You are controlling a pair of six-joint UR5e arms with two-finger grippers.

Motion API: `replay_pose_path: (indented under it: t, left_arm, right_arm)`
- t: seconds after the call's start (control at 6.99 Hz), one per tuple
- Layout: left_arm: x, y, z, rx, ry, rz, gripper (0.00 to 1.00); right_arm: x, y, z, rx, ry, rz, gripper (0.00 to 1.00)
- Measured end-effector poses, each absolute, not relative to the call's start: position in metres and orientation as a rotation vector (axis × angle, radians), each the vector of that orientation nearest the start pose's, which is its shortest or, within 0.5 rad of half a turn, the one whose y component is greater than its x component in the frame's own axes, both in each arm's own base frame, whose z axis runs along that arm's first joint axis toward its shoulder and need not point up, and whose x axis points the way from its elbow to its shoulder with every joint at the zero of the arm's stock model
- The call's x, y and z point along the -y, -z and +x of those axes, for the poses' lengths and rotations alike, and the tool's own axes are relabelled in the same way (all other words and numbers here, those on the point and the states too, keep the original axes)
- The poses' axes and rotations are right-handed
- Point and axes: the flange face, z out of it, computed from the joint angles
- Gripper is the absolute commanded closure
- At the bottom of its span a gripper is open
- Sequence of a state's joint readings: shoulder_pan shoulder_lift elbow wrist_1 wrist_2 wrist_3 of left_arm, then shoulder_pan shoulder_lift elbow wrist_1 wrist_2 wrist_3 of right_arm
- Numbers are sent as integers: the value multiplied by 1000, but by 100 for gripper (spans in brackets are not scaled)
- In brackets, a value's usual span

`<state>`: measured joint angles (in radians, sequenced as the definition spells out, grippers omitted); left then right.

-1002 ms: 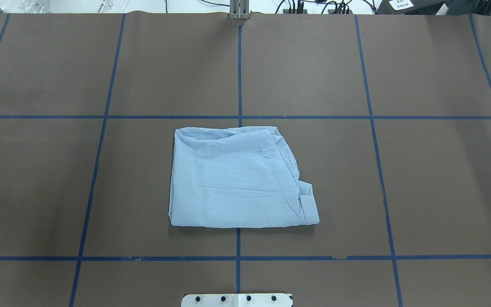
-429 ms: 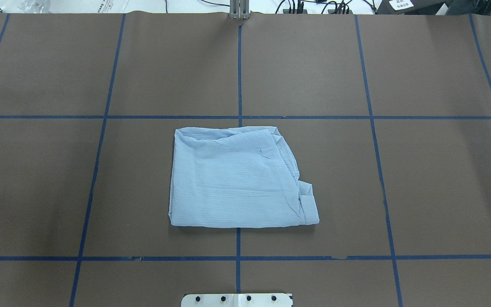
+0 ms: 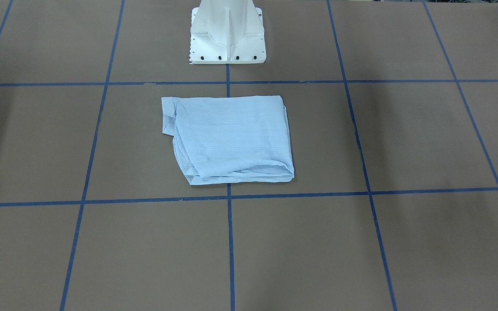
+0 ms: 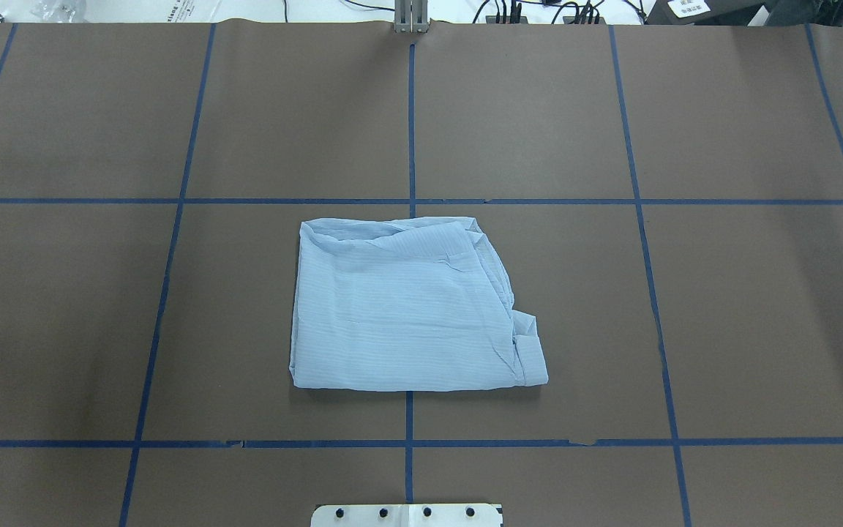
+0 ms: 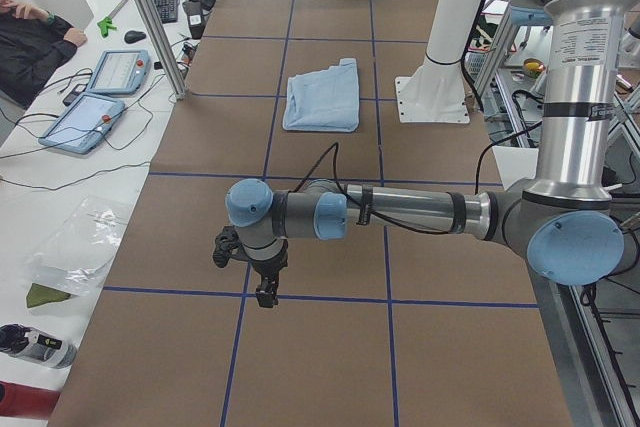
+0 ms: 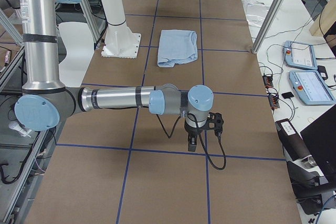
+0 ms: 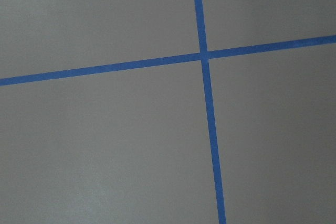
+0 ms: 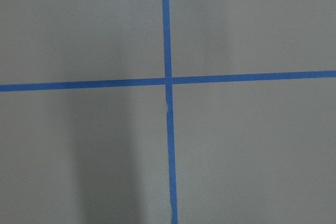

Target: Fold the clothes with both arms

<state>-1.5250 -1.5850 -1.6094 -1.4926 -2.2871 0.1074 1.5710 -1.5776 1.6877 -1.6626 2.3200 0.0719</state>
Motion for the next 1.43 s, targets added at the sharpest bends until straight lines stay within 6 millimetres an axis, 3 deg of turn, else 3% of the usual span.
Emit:
replay_pose_path:
  t: [1.43]
  left_arm:
    - [497, -643, -46, -717, -137, 1, 0]
  right_arm:
    - [492, -611, 53, 750, -69, -20, 0]
